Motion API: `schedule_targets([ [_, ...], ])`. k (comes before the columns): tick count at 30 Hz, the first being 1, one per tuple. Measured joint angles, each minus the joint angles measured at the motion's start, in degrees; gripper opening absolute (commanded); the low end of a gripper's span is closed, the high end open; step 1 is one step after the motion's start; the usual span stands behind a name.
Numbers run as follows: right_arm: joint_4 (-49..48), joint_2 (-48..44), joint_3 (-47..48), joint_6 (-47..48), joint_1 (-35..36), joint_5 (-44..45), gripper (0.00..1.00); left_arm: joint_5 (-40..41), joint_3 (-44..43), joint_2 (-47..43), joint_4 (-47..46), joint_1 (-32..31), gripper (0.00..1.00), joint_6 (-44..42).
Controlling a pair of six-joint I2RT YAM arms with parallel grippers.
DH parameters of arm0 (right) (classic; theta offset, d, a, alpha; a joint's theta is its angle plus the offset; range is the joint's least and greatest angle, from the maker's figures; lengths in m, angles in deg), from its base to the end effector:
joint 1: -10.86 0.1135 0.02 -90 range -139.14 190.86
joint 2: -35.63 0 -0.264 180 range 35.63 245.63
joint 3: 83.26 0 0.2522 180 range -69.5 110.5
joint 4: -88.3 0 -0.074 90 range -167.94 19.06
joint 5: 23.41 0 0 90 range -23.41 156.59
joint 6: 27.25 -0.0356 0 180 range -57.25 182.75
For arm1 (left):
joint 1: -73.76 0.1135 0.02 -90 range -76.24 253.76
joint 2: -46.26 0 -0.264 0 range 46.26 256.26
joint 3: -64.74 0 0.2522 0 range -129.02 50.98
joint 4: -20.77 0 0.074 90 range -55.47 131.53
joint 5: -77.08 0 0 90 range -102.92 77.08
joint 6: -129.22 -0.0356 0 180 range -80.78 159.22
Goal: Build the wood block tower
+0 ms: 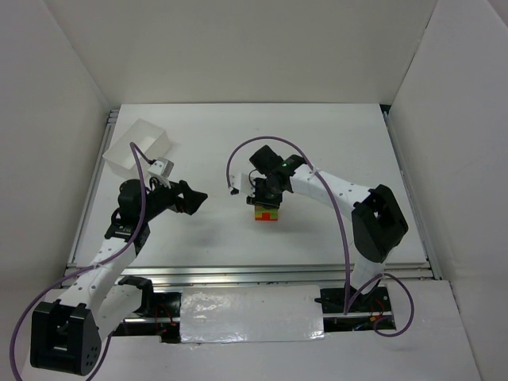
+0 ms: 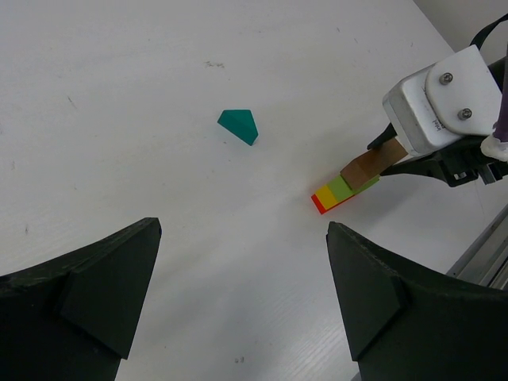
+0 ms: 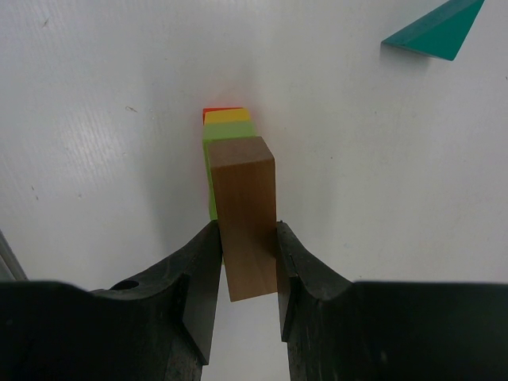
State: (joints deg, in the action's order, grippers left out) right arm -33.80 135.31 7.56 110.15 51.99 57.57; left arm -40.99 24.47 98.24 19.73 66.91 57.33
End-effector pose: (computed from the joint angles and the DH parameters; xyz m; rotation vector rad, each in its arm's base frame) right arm 0.2650 0.2388 0.2346 -1.9320 1.9190 0.1838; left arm 0.2045 -0.0414 0.2508 0.1901 1.7844 -0.7437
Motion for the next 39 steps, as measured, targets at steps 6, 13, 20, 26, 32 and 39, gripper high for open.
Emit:
schedule_targets([
  [6,0.00,0.00,0.00,-0.02,0.02,0.55,0.33,-0.33,0.00,0.00,-0.13,0.00,0.99,0.00],
  [13,-0.02,0.00,0.00,-0.02,0.04,0.68,0.33,-0.37,0.00,-0.02,-0.20,0.00,0.99,0.00],
  [20,0.00,0.00,0.00,-0.04,0.11,0.66,0.34,-0.63,0.00,-0.02,-0.20,0.00,0.99,0.00],
  [26,-0.02,0.00,0.00,-0.04,0.15,0.66,0.36,-0.72,0.00,-0.02,-0.22,0.00,0.99,0.00],
  [32,-0.02,0.00,0.00,-0.04,0.15,0.66,0.38,-0.72,0.00,-0.33,-0.20,0.00,0.99,0.00],
  [39,0.00,0.00,0.00,-0.07,0.15,0.59,0.44,-0.68,0.00,-0.57,-0.22,0.00,0.99,0.00],
])
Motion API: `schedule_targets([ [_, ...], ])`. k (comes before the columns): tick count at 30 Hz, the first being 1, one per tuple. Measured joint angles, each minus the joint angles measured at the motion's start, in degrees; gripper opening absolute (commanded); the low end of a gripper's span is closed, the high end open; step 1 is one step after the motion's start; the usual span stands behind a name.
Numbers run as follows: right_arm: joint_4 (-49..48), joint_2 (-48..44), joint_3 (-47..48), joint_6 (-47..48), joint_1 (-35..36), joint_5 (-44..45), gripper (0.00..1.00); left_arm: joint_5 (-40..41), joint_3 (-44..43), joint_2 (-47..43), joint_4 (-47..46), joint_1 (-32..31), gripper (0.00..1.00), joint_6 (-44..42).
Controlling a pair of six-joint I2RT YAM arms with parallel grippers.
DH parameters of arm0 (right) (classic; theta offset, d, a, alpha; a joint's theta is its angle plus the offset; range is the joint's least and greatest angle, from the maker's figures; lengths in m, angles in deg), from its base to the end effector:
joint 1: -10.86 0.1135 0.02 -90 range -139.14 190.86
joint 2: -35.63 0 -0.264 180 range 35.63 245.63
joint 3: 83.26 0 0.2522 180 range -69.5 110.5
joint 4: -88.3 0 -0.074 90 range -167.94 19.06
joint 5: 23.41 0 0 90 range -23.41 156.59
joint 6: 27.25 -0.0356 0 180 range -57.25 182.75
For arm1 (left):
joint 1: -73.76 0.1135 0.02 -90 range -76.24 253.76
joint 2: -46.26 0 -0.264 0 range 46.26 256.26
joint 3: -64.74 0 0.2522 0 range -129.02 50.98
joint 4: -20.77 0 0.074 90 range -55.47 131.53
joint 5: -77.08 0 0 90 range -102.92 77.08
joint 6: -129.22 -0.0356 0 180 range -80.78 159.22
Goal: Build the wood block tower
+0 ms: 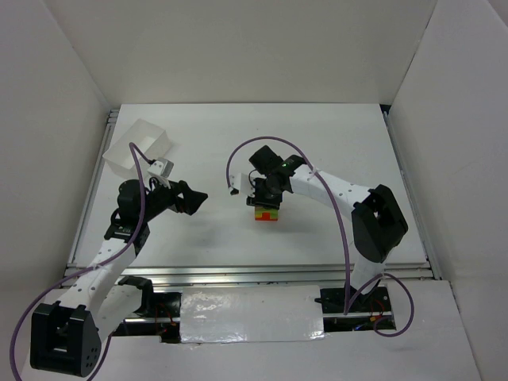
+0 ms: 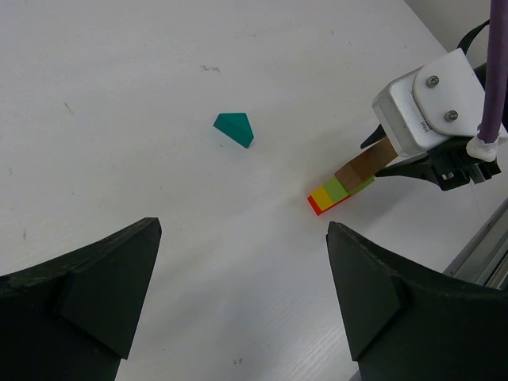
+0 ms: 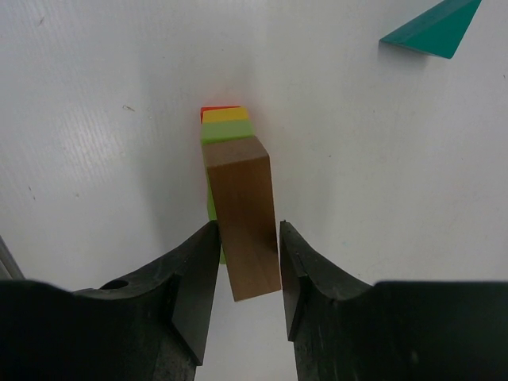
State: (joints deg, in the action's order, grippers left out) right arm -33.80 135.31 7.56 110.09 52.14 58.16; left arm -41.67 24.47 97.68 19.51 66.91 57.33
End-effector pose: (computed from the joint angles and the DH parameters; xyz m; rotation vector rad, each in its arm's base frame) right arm 0.2646 0.2392 0.2345 -1.9325 1.9205 0.1709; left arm 0.2029 -0.0416 0.2530 0.2027 1.7706 -0.7525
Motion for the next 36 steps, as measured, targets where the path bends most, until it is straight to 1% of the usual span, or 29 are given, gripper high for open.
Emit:
schedule_targets([
  [4,-0.02,0.00,0.00,0.00,0.00,-0.02,0.46,0.00,0.00,0.00,0.00,0.00,0.99,0.00],
  [18,0.00,0.00,0.00,-0.39,0.00,-0.37,0.46,-0.02,0.00,0.00,-0.02,0.00,0.99,0.00],
  [24,-0.02,0.00,0.00,-0.81,0.02,-0.37,0.42,-0.02,0.00,0.00,-0.04,0.00,0.99,0.02],
  [36,-0.02,0.00,0.00,-1.49,0.31,-0.11,0.42,-0.17,0.00,0.00,-0.24,0.00,0.99,0.02],
])
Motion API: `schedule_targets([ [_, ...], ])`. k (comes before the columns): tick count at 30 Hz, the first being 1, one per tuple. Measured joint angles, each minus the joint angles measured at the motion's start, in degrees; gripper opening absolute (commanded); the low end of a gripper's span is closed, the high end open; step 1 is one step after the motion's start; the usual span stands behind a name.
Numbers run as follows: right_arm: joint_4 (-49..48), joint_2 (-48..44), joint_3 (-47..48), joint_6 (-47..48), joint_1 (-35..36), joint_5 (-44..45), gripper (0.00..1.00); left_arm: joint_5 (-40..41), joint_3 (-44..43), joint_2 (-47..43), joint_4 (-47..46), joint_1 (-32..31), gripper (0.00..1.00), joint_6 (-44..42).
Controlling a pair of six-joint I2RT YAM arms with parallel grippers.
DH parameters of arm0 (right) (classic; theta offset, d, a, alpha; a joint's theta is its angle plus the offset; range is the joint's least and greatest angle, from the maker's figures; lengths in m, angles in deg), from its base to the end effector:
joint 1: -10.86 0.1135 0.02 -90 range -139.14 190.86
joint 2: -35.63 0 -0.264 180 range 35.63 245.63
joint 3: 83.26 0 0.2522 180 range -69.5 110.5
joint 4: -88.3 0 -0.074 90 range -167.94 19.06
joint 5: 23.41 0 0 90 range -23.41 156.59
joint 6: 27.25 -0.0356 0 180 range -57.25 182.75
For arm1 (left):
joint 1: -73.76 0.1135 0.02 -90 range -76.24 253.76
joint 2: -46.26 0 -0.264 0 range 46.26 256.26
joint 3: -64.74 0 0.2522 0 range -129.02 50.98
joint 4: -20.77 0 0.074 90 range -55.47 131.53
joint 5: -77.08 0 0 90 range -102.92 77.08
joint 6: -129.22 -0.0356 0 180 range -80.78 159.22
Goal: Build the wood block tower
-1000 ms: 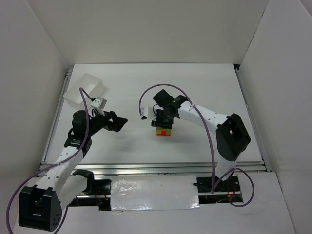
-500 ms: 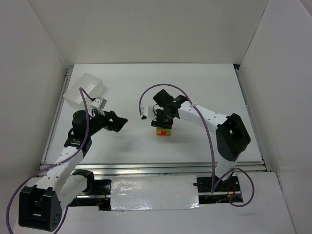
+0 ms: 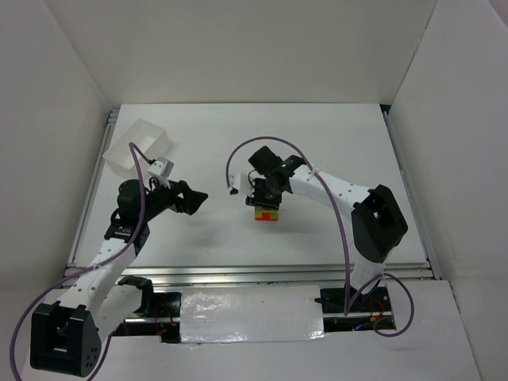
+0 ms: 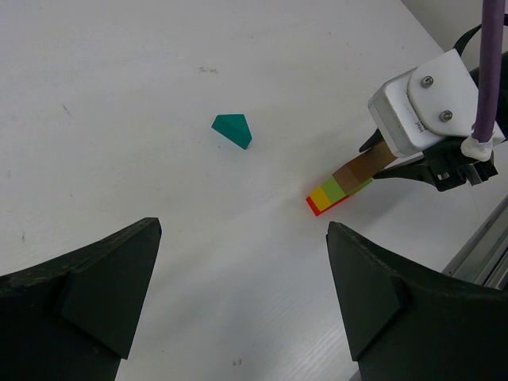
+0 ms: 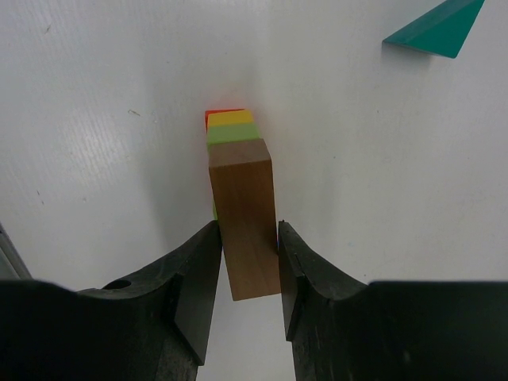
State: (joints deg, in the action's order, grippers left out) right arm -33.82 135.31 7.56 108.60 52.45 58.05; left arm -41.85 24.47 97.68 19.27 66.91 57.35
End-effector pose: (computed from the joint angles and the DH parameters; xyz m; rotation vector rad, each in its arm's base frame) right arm 0.2633 0.2407 0.2346 -1.9137 1.9406 0.1825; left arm 0.2029 -0.0417 0.2535 0.2059 1.7664 -0.7549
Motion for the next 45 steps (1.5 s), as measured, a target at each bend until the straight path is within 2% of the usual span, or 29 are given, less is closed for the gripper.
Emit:
schedule_targets([
  [7,-0.24,0.00,0.00,-0.59,0.07,0.44,0.47,-0.39,0.00,0.00,-0.20,0.00,0.99,0.00],
  [9,-0.46,0.00,0.00,-1.05,0.07,0.63,0.56,-0.44,0.00,0.00,-0.20,0.00,0.99,0.00],
  [13,-1.03,-0.02,0.00,-1.55,0.07,0.83,0.59,-0.55,0.00,0.02,-0.17,0.00,0.99,0.00],
  [18,-1.25,-1.31,0.22,-2.23,0.07,0.83,0.73,-0.55,-0.02,0.04,-0.15,0.00,0.99,0.02],
  [19,-1.25,-1.86,0.48,-2.34,0.07,0.92,0.76,-0.52,-0.11,0.11,-0.07,0.00,0.99,0.02],
  [20,-1.25,-2.49,0.85,-2.49,0.07,0.98,0.98,-0.37,-0.39,0.26,0.37,0.00,0.99,0.00],
  [21,-1.25,-3.23,1.42,-2.71,0.07,0.98,1.00,-0.17,-1.01,0.63,1.25,0.00,0.99,-0.04],
  [27,-5.27,-8.57,5.46,-5.42,-1.27,-0.35,1.00,1.49,-6.80,4.92,4.31,-0.02,0.99,-0.26],
  [31,-10.27,-8.81,10.73,-12.57,-4.07,-1.03,1.00,3.26,-9.44,5.88,6.97,-0.02,0.99,-0.17],
  [39,-11.65,5.42,37.88,-36.94,-5.84,5.40,0.98,9.94,-10.01,0.74,9.62,0.00,0.99,4.63],
  [42,-11.54,7.89,38.91,-45.48,-5.84,7.43,0.92,13.84,-9.77,-2.62,11.04,-0.02,0.99,6.45],
  [45,-11.10,10.32,37.62,-51.45,-5.66,8.76,0.92,16.52,-9.14,-5.03,11.30,0.00,0.99,8.52],
])
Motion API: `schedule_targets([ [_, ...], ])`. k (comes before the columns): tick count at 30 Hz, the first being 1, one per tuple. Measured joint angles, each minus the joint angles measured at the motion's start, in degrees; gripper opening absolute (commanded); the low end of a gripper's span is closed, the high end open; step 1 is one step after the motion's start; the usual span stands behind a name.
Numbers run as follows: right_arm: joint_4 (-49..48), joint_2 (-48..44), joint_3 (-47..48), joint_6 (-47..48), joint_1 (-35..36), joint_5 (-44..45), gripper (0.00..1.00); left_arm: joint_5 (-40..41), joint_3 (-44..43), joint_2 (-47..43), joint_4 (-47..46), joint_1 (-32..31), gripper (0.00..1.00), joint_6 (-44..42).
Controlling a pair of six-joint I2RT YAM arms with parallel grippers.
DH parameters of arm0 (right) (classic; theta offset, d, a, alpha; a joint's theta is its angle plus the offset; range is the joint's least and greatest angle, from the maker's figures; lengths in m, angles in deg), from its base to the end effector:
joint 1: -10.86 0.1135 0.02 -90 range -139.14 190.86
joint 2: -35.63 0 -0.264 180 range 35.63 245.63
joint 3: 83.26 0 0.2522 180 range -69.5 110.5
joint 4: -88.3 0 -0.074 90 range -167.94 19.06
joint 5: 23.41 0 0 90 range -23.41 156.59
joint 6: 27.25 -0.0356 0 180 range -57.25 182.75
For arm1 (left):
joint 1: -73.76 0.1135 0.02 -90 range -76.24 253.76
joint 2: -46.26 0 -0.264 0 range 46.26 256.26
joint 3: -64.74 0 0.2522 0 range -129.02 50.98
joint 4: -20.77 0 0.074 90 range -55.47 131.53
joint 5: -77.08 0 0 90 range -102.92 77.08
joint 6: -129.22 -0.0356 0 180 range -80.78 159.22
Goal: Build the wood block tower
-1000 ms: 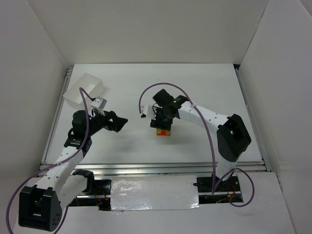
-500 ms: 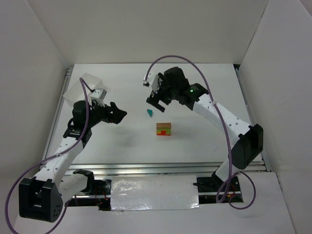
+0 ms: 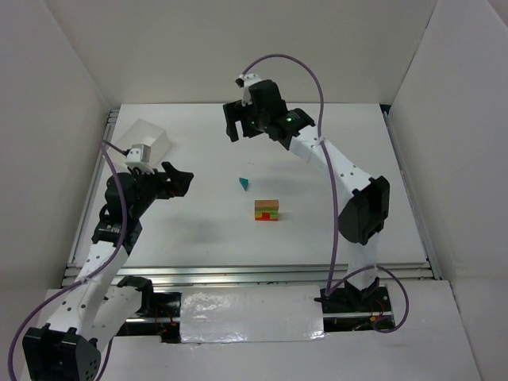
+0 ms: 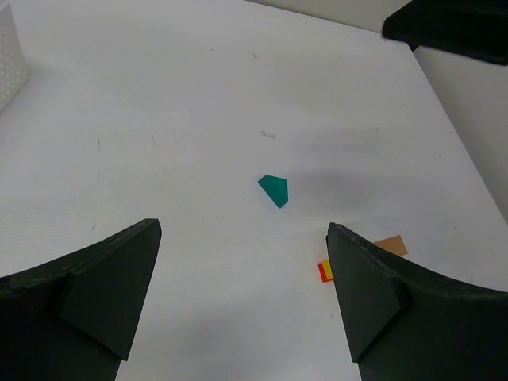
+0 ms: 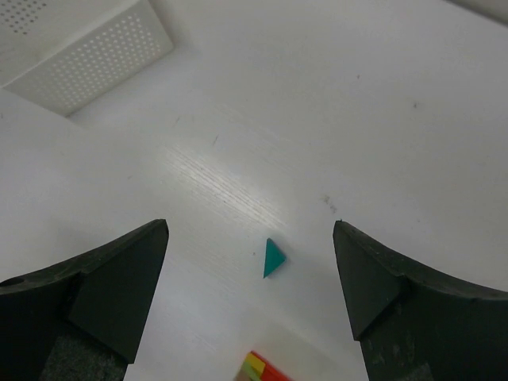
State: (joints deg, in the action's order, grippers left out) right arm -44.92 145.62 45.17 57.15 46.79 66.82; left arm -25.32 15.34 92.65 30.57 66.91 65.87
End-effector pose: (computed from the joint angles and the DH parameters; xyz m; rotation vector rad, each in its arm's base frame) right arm 0.3612 0.2616 0.3893 -0.5457 2.0228 0.4394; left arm 0.1954 -0.0312 0.3050 -0.1320 1.7200 -0.6181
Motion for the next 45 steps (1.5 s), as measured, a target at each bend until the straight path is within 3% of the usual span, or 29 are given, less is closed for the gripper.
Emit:
schedule_targets([
  [7,3.06,14.51,4.15,-4.28,1.92,3.08,0.92,2.38,0.68,-0.61,2.21,-0.02,0.99,2.16],
  [12,6.73,23.10,5.44,-6.12,2.80,3.87,0.80,3.21,1.29,-0.70,2.93,-0.02,0.99,2.10],
  [28,10.71,24.85,2.49,-11.56,2.93,6.38,0.72,3.23,1.29,-0.22,3.10,-0.02,0.99,1.99],
  [36,10.67,24.85,1.03,-12.39,2.93,6.01,0.38,3.58,1.29,0.33,3.19,-0.02,0.99,1.99],
  [39,9.57,24.44,0.00,-12.39,2.93,6.03,0.29,3.56,1.29,0.44,3.15,-0.02,0.99,2.01],
  [45,6.16,21.16,-5.42,-10.49,3.06,5.55,0.21,3.26,1.29,2.10,3.87,0.00,0.99,2.10],
])
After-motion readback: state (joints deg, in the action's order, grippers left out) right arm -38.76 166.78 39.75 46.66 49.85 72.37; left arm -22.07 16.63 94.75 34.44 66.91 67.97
